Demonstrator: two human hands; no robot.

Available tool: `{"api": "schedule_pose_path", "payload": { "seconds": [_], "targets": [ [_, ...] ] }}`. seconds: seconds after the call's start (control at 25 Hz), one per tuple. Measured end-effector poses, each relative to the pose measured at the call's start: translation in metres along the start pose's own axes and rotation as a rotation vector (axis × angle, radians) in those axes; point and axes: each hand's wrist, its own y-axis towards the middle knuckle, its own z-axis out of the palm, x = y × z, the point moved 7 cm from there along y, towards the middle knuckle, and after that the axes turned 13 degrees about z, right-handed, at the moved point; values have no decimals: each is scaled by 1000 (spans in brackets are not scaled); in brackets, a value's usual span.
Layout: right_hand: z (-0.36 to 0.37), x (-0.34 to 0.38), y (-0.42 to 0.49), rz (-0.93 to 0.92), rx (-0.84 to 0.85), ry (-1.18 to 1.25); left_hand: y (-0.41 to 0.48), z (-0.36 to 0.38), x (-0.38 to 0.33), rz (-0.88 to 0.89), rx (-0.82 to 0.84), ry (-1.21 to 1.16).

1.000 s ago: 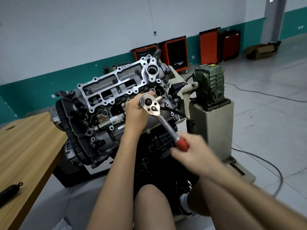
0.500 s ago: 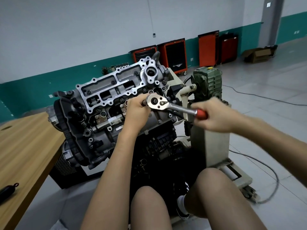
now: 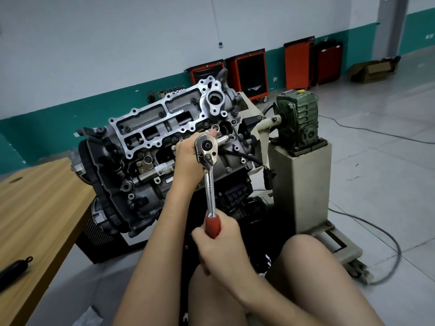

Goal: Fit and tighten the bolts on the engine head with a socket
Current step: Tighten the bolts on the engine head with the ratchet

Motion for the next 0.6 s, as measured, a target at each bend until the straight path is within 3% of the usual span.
{"api": "schedule_pose_path", "payload": {
  "seconds": [0.08,0.24,0.32,0.44,0.6],
  "targets": [
    [-38,12,5,-40,19,-218,1,0,1,-3,10,-5],
    [-126,79,43,-221,60,-911,5,3,1,24,58,17],
    [-144,109,56,-310,3,-1061,6,4,3,1,52,10],
    [-130,84,40,-304,-46,-899,3,3,1,7,13,-22],
    [-48,11,3,-96,-55,-200,1,5,-1,33,-4,13]
  ]
}}
